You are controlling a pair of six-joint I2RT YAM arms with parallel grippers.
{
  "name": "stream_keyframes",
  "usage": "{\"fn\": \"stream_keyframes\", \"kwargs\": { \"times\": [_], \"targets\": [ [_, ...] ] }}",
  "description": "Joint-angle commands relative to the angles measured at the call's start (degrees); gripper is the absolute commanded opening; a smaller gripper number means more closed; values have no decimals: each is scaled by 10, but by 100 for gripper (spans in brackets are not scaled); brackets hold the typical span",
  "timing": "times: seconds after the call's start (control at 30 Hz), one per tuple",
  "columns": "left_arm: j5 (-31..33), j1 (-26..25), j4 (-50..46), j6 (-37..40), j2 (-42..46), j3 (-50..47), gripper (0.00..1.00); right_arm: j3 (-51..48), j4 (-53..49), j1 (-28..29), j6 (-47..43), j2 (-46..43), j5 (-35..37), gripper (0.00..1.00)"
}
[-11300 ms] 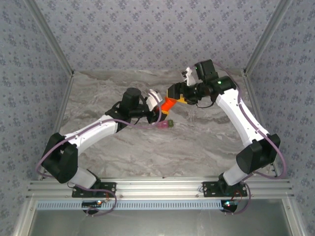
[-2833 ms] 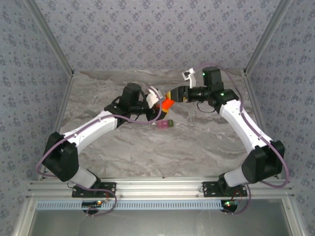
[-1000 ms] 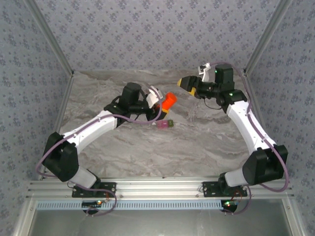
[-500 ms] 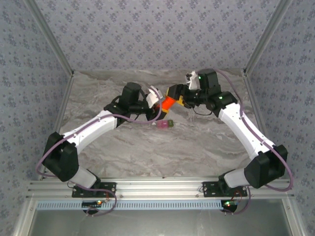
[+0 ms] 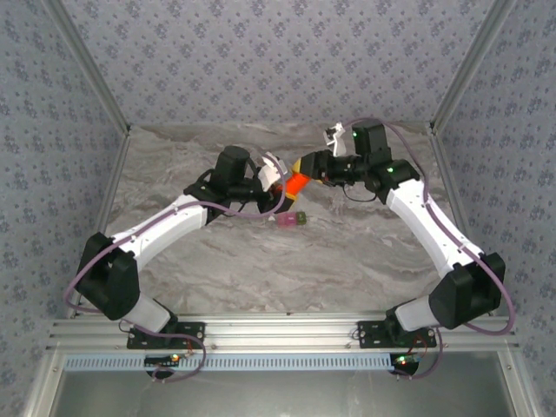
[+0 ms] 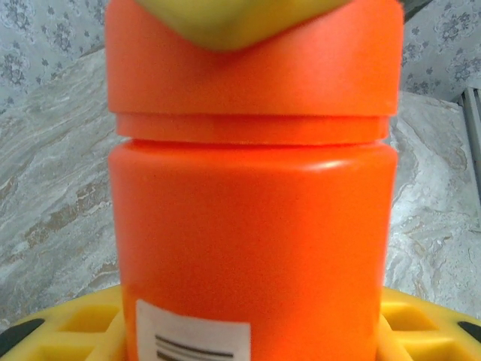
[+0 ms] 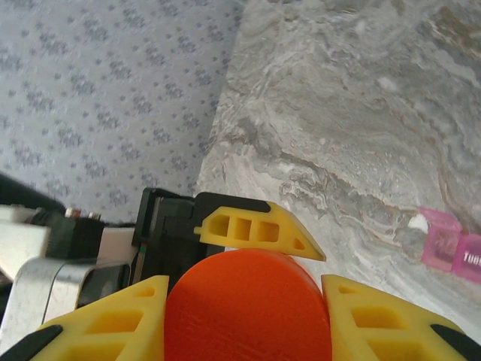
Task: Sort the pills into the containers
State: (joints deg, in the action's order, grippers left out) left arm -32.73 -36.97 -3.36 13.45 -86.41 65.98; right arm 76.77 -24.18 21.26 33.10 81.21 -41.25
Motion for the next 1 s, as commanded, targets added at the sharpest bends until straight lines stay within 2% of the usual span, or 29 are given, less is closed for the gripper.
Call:
{"fn": "stream_keyframes", "kwargs": {
  "times": [0.0,0.1,0.2,0.4,0.43,0.5,0.53,0.63,0.83,0.97],
  "targets": [
    [-19,1,17,4,2,21,0,9,3,-17,-157,-10,-21,36],
    [-20,1,17,3,1,21,0,1,35,-56,-191,-7,-79,36],
    [-21,1,14,3,1,20,0,0,70,-84,-188,-2,-110,34],
    [-19,1,16,4,3,18,0,4,63,-89,-154,-3,-106,38],
    [-19,1,18,4,2,18,0,-2,65,-84,-147,-7,-101,43],
    [-20,1,21,2,0,19,0,-16,74,-72,-126,-20,-74,73],
    [-21,1,21,2,-1,20,0,-20,75,-71,-108,-25,-62,77],
    [-20,1,17,3,-3,21,0,-27,67,-73,-42,-37,-18,78],
    [-21,2,14,4,-5,21,0,-19,8,-66,99,-32,26,77],
    [-22,2,13,3,-10,26,0,-1,-12,-34,132,-28,45,77]
  ]
}}
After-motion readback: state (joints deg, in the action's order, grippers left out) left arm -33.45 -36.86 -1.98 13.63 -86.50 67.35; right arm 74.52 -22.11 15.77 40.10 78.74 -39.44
